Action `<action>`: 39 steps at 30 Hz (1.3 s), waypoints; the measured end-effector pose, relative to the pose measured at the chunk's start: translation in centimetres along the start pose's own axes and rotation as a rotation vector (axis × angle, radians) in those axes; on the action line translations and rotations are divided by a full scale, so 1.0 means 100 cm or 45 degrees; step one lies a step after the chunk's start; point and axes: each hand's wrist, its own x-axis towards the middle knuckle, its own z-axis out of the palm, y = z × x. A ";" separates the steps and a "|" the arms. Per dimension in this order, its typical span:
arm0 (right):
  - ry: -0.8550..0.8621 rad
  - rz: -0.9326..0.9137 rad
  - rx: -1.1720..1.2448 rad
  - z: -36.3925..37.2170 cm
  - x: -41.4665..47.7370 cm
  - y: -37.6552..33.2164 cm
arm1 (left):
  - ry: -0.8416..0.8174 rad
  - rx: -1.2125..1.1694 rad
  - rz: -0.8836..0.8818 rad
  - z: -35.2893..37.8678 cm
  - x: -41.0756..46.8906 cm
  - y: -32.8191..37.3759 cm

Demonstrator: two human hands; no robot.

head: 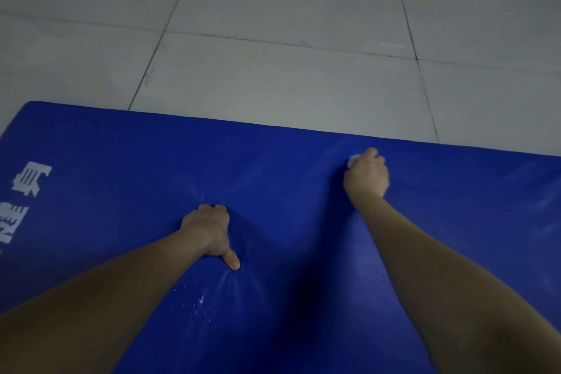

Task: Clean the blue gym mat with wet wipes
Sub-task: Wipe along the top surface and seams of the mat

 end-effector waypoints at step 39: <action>0.109 -0.292 -0.200 -0.009 0.033 -0.007 | -0.007 0.033 0.013 0.000 0.001 0.000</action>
